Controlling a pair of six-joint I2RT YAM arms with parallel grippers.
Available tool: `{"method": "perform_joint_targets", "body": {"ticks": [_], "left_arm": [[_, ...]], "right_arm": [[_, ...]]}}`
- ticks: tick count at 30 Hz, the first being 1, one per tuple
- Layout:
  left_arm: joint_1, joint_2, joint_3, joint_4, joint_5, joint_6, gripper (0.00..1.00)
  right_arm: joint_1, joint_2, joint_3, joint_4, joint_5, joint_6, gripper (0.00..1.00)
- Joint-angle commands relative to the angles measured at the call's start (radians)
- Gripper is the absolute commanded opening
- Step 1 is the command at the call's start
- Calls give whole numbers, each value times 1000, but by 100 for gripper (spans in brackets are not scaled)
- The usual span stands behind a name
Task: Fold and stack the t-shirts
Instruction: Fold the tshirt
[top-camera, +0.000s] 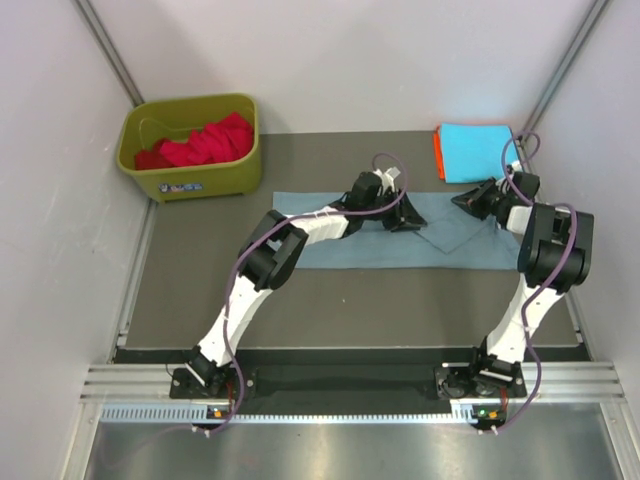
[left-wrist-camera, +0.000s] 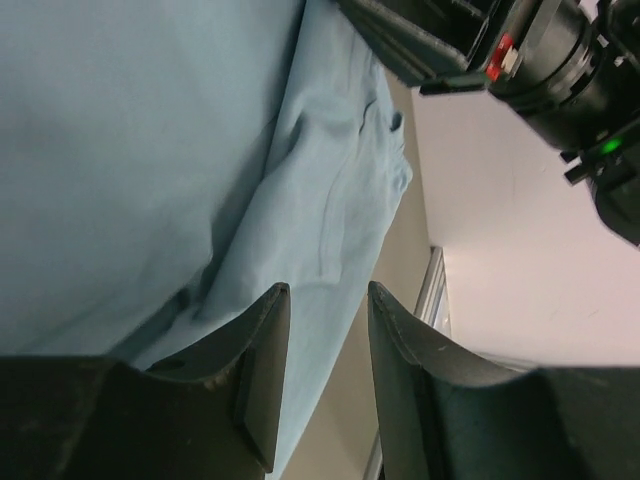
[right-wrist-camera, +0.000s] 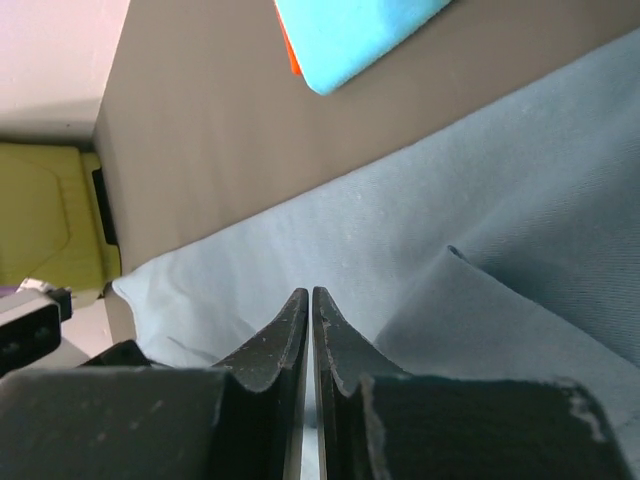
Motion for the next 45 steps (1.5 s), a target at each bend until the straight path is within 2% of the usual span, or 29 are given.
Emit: {"method": "perform_joint_targets", "body": {"ticks": [1,4,8,17,25,30,31,34,37,38,41,44,45], "left_arm": [[-10,65,95,101,-43,-65,42],[-10,111,104,138,-49,-128,41],[-10,131,74,115,-62,-137,41],[7,110,35,-38,-90,-31,40],[10,62,-20,-115,-96,31,40],[13,50,82,-262,-78,165,40],[13,36,128,-322,-79,191,40],[21,-25,149,-344,-58,263,41],[33,-99,116,-361,-21,321,42],[39,-120,103,-365,-15,343,43],[78,-209,25,-388,3,363,43],[133,-307,-55,-486,-1,444,43],[166,-362,-75,-549,-15,470,44]], "right_arm": [[-25,20,-15,94,-27,1,5],[-37,33,-26,103,-22,2,5],[-42,56,-15,97,-21,-13,5],[-96,112,31,23,54,-51,5],[-93,83,72,-104,139,-48,5],[-88,79,120,-150,137,-50,5],[-88,73,135,-175,130,-82,5],[-91,39,190,-293,133,-142,5],[-96,-15,210,-371,152,-162,11],[-96,-27,216,-394,163,-165,19],[-93,-75,246,-506,211,-176,36],[-88,-130,249,-590,266,-176,46],[-86,-154,250,-613,269,-176,47]]}}
